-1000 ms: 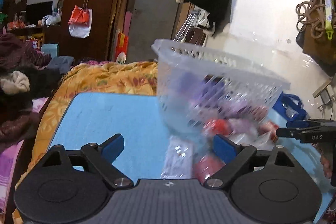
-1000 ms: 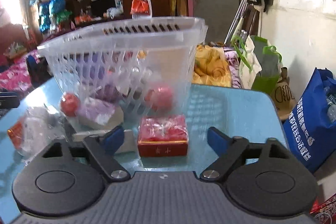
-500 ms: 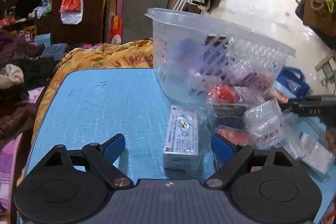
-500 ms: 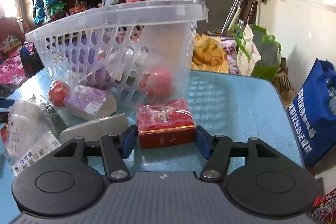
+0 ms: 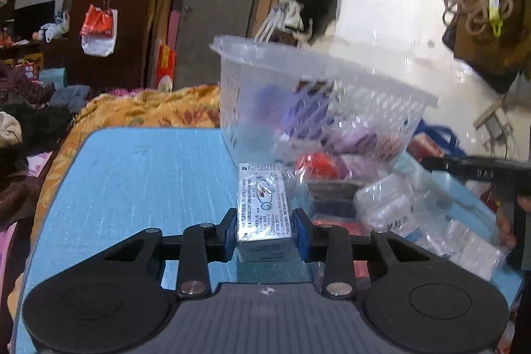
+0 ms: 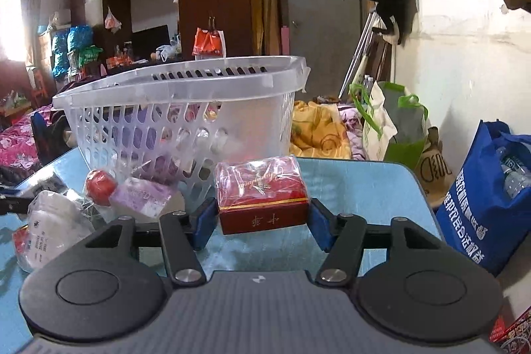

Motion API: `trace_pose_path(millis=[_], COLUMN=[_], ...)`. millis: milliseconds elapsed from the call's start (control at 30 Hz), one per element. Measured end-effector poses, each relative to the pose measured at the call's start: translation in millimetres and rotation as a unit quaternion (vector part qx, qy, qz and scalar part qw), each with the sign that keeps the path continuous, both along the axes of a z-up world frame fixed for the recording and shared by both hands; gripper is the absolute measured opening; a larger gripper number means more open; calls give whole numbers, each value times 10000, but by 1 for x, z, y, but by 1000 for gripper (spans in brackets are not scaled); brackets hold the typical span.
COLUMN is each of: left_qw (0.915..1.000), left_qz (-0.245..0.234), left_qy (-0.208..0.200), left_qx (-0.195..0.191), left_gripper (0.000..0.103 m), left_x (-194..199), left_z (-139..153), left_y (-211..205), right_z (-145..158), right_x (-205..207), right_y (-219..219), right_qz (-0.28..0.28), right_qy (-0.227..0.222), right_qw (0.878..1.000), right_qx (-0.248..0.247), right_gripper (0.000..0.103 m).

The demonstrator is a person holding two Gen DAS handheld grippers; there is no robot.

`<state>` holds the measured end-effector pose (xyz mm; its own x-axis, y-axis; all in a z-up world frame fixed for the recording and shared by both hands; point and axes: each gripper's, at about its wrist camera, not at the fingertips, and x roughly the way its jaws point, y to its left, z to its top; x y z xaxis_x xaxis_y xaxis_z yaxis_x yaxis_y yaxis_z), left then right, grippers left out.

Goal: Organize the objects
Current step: 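Grasp a white medicine box with the left tool while the right tool grasps the red gift box, then release the medicine box and red gift box into the basket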

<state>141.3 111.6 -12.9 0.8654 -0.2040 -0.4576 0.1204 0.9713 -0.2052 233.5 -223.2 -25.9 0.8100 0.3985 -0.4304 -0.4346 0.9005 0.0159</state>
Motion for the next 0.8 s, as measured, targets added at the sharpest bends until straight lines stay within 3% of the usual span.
trace_pose_path(millis=[167, 567, 667, 767, 800], left_qw=[9996, 9971, 9934, 9889, 9871], left_qz=[-39, 9, 332, 216, 231], left_qy=[-169, -731, -1086, -1378, -1505], left_qx=[-203, -218, -139, -522, -493], left_gripper=[39, 39, 39, 39, 39], left_x=[-2, -19, -32, -46, -50], left_z=[2, 7, 11, 25, 34], left_y=[7, 9, 8, 5, 2], right_z=[1, 3, 6, 21, 29], right_x=[-3, -10, -20, -35, -40], right_y=[-1, -6, -11, -21, -23], right_qz=[17, -61, -138, -28, 43], right_qy=[-102, -322, -432, -571, -652], right_qw=[9999, 9992, 9986, 9971, 9960], right_qx=[66, 226, 287, 503, 602], right_gripper=[62, 62, 62, 62, 62])
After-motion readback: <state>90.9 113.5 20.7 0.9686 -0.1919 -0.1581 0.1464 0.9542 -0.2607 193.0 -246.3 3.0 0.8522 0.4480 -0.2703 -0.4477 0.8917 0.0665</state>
